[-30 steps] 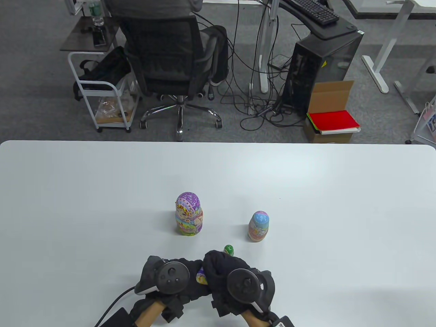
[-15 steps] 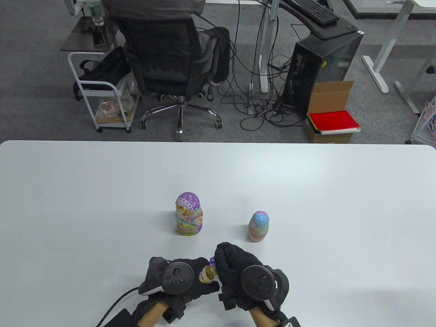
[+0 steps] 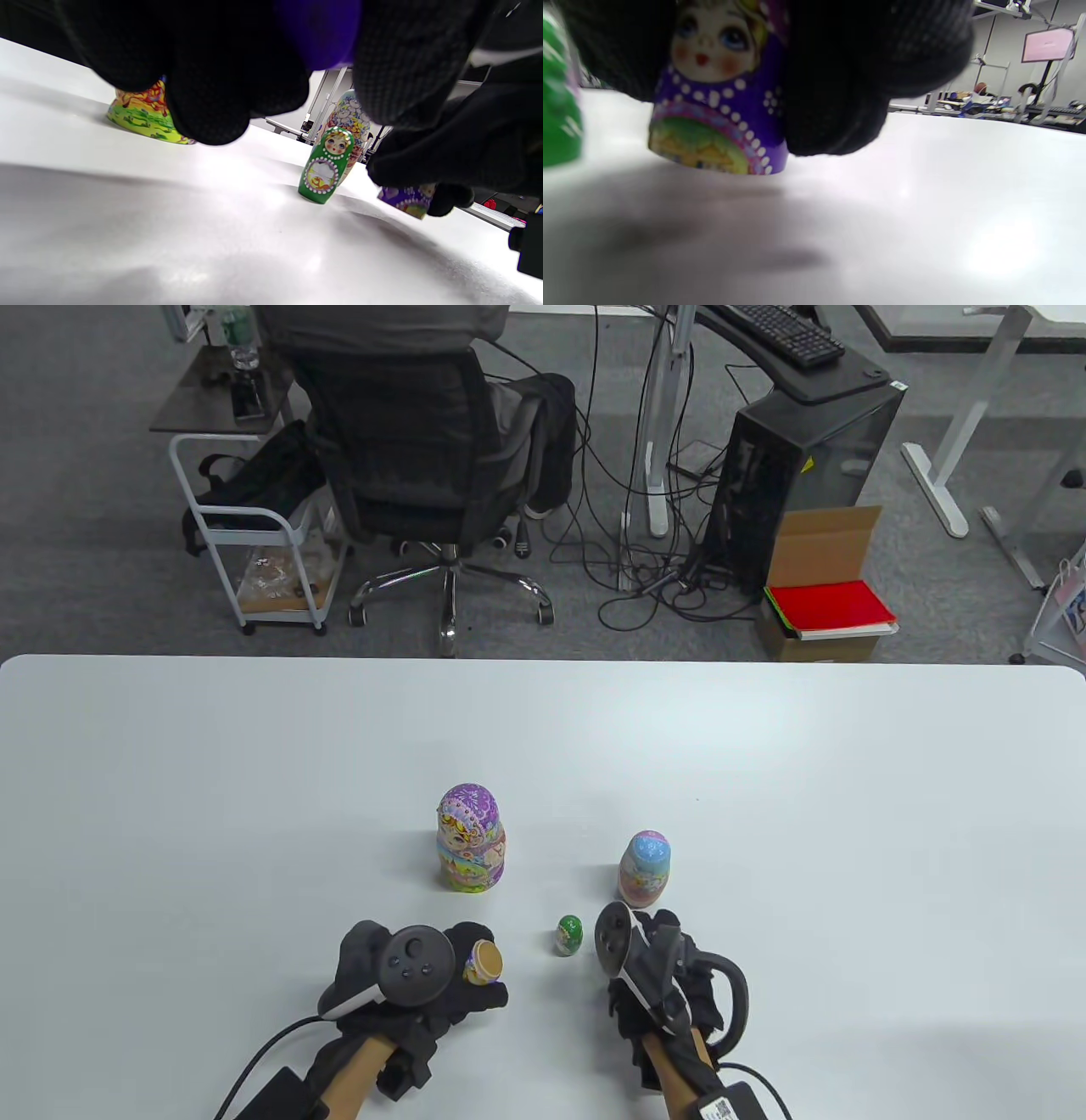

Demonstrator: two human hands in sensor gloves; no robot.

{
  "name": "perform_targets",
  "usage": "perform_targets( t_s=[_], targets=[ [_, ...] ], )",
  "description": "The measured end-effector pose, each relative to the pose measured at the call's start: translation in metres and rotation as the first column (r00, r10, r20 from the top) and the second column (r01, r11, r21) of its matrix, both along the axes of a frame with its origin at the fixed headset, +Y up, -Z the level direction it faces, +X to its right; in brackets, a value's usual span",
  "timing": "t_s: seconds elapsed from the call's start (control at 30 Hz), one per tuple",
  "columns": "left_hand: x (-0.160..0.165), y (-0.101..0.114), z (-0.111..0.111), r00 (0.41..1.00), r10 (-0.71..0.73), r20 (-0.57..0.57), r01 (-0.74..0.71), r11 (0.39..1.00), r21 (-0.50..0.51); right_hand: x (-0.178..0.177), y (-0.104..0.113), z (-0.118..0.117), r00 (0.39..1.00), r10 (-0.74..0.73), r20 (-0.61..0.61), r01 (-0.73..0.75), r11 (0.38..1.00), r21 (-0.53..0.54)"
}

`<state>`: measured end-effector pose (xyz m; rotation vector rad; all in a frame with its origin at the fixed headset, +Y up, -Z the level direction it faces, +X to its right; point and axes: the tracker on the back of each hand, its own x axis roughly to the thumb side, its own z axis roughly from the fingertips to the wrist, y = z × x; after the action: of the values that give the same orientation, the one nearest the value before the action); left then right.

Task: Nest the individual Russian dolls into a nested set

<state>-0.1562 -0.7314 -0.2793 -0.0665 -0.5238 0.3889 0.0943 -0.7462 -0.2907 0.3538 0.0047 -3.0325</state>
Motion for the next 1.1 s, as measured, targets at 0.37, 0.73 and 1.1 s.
perform_targets(
  t_s=[0.37, 0.73, 1.1],
  targets=[
    [-0.005, 0.0, -0.003, 0.999, -0.023, -0.04, 0.023, 1.0, 0.002, -0.008, 0.022, 0.012, 0.999, 0.026, 0.037, -0.029, 0.994, 0.103],
    [-0.001, -0.005, -0.006, 0.996, -0.086, -0.022, 0.085, 0.995, -0.049, -0.061, 0.011, 0.006, 0.957, 0.077, -0.281, -0.055, 0.995, 0.086],
    [-0.001, -0.009, -0.008, 0.995, -0.101, -0.01, 0.1, 0.992, -0.075, -0.052, 0.018, 0.007, 0.952, -0.094, -0.292, 0.151, 0.972, 0.179]
  ],
)
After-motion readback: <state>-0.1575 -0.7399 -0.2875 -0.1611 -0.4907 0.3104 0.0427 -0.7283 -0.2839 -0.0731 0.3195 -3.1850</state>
